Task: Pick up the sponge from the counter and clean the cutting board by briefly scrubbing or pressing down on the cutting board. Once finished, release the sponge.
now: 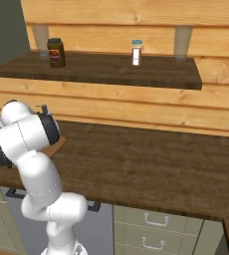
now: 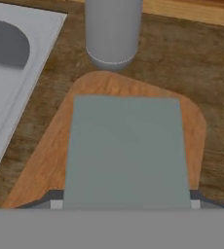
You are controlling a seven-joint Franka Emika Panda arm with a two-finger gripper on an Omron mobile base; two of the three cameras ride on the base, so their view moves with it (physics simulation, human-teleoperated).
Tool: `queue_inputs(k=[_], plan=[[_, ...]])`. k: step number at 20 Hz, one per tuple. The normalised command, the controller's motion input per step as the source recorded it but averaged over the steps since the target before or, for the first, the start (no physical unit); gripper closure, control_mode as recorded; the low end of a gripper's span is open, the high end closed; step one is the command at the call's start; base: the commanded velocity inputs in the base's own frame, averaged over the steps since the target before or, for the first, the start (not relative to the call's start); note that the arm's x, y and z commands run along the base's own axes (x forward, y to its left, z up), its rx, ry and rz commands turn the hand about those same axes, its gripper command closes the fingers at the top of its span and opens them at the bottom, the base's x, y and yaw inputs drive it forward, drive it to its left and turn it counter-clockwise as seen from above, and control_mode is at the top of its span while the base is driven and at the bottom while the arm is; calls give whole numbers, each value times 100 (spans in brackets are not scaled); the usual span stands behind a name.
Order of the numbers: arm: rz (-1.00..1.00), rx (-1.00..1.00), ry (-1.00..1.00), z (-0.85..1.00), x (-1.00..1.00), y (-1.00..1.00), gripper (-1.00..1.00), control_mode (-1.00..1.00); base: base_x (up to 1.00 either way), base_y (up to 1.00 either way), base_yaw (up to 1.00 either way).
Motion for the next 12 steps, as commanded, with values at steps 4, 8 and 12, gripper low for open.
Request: queue_inputs(k=[4,8,12], plan=[[4,0,20,-73,15,17,-100,-100,0,0,0],[6,0,0,-17,-4,5,-100,-100,0,0,0],[8,0,-5,0,-16,4,-100,-100,0,0,0]])
